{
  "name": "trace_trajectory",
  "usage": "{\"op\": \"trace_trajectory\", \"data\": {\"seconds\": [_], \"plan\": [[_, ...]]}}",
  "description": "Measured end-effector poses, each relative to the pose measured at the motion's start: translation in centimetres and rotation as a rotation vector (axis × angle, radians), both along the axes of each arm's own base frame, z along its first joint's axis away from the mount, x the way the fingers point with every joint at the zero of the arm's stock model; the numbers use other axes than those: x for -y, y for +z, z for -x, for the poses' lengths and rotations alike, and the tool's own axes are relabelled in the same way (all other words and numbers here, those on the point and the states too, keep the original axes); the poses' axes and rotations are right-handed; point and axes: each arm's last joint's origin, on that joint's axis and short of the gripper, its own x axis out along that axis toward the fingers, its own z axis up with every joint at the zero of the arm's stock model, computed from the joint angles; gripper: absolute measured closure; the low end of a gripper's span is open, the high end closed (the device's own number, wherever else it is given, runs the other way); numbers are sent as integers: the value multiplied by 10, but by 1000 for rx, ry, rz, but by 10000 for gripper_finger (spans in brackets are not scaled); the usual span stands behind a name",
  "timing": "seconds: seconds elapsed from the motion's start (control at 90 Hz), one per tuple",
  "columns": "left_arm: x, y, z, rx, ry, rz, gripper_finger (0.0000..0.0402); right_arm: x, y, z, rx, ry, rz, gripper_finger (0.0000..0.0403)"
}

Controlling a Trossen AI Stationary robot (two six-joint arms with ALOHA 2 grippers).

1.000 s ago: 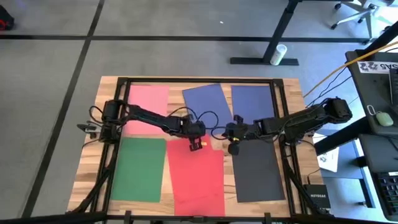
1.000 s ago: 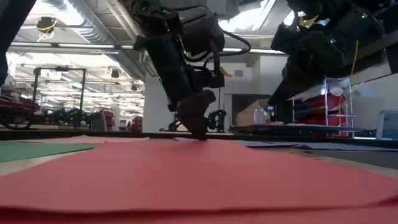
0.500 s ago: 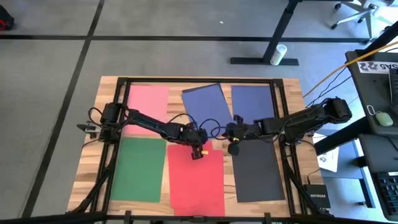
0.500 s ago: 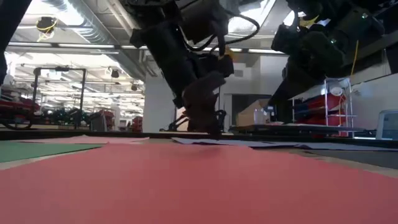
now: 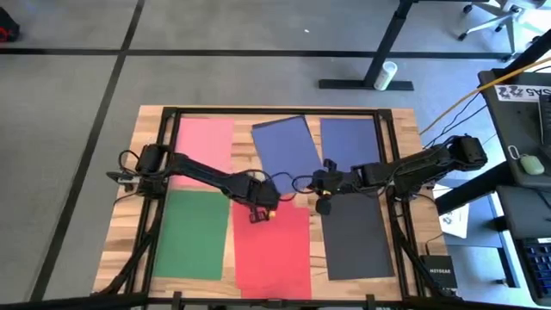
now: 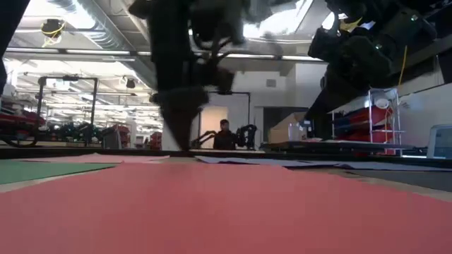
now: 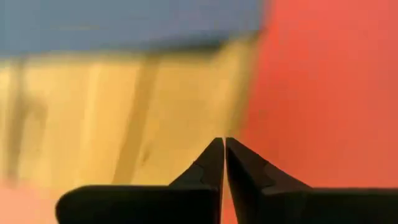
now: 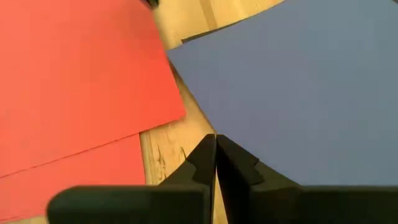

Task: Organize paper
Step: Stack the red paper on top of the red paper

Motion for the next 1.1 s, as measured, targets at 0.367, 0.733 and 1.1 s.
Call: {"op": "trace_trajectory", "data": {"seconds": [0.367,0.733,1.1], "plan": [[3,-16,-1,100,1,42,401,0,0,0,-2,5,-5,402],[13,-13,-11,201,-43,100,402,0,0,0,-2,5,-5,402],[12,3,-7,225,-63,92,402,0,0,0,-1,5,-5,402]]}}
